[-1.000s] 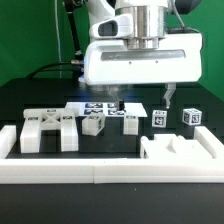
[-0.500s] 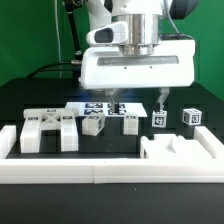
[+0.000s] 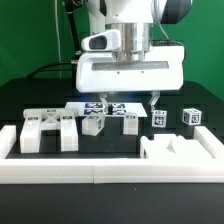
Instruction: Assemble chair
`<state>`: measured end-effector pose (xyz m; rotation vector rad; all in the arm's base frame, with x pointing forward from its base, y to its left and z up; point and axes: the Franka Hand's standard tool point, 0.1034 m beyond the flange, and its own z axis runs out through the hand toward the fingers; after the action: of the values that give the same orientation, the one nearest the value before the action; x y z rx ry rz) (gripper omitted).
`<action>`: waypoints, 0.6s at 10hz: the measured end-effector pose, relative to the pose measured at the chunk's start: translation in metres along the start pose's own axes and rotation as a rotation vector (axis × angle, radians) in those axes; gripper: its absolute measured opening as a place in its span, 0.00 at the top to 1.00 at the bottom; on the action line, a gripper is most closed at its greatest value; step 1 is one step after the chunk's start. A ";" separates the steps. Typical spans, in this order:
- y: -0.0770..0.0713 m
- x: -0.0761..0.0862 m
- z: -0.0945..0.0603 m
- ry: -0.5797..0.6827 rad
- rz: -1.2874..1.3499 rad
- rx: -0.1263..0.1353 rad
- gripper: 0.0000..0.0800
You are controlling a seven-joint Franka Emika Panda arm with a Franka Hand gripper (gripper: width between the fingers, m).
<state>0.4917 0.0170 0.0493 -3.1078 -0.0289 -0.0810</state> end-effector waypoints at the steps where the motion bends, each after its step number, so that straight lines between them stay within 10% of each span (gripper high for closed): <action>1: -0.003 -0.005 0.000 -0.095 0.000 0.014 0.19; 6: -0.011 -0.017 0.008 -0.434 0.000 0.057 0.19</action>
Offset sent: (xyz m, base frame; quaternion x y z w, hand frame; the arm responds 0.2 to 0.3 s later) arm -0.0055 -0.0040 -0.0067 -0.0197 -0.1899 -0.0108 0.9815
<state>0.4751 0.0284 0.0412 -3.0011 -0.0403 0.5807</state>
